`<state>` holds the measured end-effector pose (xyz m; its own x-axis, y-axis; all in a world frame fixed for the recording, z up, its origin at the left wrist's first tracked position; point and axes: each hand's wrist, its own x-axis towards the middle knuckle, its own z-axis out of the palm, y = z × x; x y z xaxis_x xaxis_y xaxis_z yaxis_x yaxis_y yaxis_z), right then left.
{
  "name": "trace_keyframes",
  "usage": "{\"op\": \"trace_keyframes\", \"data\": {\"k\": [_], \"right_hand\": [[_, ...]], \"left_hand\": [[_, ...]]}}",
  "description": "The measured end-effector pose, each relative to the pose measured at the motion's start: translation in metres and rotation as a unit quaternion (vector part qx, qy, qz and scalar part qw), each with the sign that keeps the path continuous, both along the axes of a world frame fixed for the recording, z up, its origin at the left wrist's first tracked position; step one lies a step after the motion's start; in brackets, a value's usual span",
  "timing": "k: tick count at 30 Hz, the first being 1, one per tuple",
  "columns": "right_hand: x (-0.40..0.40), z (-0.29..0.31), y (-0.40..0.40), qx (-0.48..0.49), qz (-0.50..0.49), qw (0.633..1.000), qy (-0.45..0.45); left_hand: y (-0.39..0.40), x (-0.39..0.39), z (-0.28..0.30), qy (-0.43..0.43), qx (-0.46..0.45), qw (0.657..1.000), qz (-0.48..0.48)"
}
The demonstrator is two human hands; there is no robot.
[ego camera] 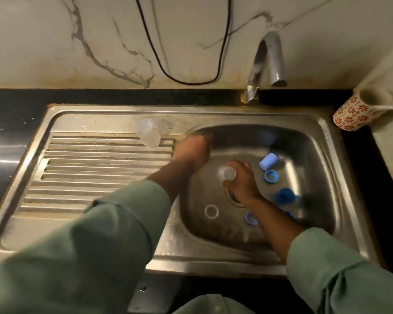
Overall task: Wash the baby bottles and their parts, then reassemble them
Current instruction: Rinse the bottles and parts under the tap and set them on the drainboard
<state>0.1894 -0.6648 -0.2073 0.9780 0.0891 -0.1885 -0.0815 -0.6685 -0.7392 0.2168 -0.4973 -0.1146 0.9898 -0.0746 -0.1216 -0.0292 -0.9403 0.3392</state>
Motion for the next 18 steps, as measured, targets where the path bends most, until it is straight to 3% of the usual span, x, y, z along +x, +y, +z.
{"op": "trace_keyframes", "data": {"k": [3, 7, 12, 18], "right_hand": [[0.017, 0.027, -0.024, 0.048, -0.017, 0.997, -0.059], [0.037, 0.054, -0.042, 0.06, 0.0, 0.995, -0.078], [0.063, 0.062, -0.055, 0.048, 0.035, 0.997, -0.041], [0.08, 0.05, -0.066, 0.049, 0.056, 0.995, -0.072]], "left_hand": [[-0.039, 0.056, 0.032, -0.027, -0.048, 0.998, 0.007], [-0.081, 0.116, 0.06, -0.024, 0.006, 0.998, -0.049], [-0.106, 0.137, 0.058, -0.04, -0.043, 0.998, 0.03], [-0.118, 0.147, 0.053, -0.049, -0.119, 0.986, 0.11]]}}
